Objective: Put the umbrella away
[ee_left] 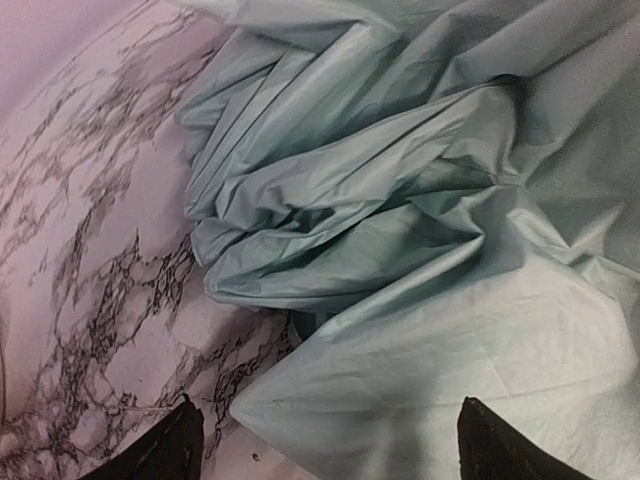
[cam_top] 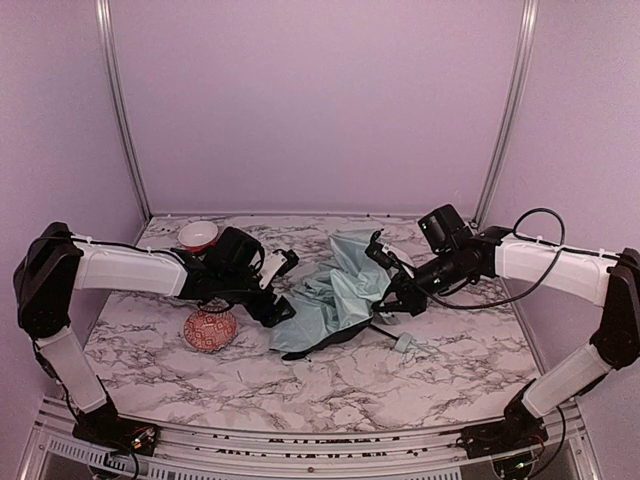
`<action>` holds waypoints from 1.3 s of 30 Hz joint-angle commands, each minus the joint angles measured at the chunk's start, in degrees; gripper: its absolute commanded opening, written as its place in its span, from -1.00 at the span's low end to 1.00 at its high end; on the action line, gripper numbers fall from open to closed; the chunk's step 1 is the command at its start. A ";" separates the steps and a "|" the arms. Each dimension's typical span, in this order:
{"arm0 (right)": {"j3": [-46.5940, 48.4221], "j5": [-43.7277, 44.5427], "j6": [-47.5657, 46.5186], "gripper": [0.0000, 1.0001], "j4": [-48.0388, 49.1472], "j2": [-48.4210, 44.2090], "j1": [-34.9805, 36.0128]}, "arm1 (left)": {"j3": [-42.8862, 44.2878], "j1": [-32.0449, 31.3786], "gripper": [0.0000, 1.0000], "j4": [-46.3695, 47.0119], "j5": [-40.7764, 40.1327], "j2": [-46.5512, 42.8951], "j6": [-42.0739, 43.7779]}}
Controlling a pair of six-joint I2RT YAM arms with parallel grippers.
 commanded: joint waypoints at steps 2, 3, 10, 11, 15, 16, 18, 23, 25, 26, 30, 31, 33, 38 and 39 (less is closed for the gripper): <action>2.28 2.91 1.95 -0.98 3.33 -0.02 -0.47 | 1.80 0.76 0.84 -2.50 0.68 7.09 -10.01; 2.37 3.62 2.05 -0.98 3.42 0.18 -0.46 | 2.18 0.76 0.84 -2.49 0.60 8.37 -10.00; 7.04 8.86 4.15 -0.97 7.24 5.26 -0.11 | 2.88 -2.65 0.31 4.24 7.15 12.29 -15.02; 9.05 9.18 4.40 -0.97 7.48 6.63 0.30 | 1.34 -3.66 0.25 7.48 7.28 11.29 -15.58; 14.83 11.12 2.44 -0.97 7.25 13.33 3.97 | -3.39 -6.76 0.18 18.33 7.96 8.10 -19.17; 16.14 11.09 1.71 -0.97 6.31 15.10 4.58 | -4.08 -7.32 0.17 19.79 7.90 7.41 -19.30; 18.21 10.57 0.33 -0.97 4.33 18.44 5.34 | -5.35 -8.06 0.17 21.73 7.15 6.15 -19.54; 16.24 11.87 -4.58 -0.97 0.60 24.40 5.17 | -8.73 -8.62 0.29 22.74 9.71 2.16 -18.21; 15.09 11.42 -6.01 -0.97 -0.21 25.88 5.15 | -10.76 -9.84 0.38 22.66 10.04 0.10 -16.09; 14.83 11.06 -6.35 -0.97 -0.48 26.40 5.15 | -11.56 -10.34 0.44 22.66 10.70 -1.05 -14.89; 14.02 11.25 -6.44 -0.95 0.25 26.22 5.15 | -14.24 -10.50 0.67 21.91 12.75 -7.38 -11.66; 13.92 11.22 -6.53 -0.93 0.47 25.97 5.19 | -14.62 -10.43 0.72 21.49 13.05 -9.09 -10.32; 14.35 10.75 -6.78 -0.84 -0.02 25.68 5.15 | -14.86 -10.09 0.77 21.09 11.60 -11.49 -8.07; 15.87 9.38 -6.46 -0.09 -1.68 21.67 5.28 | -10.15 -4.25 0.81 20.74 4.35 -8.07 -10.82; 16.11 9.22 -6.15 0.04 -1.97 20.17 5.32 | -8.96 -2.76 0.80 20.66 4.76 -6.61 -12.00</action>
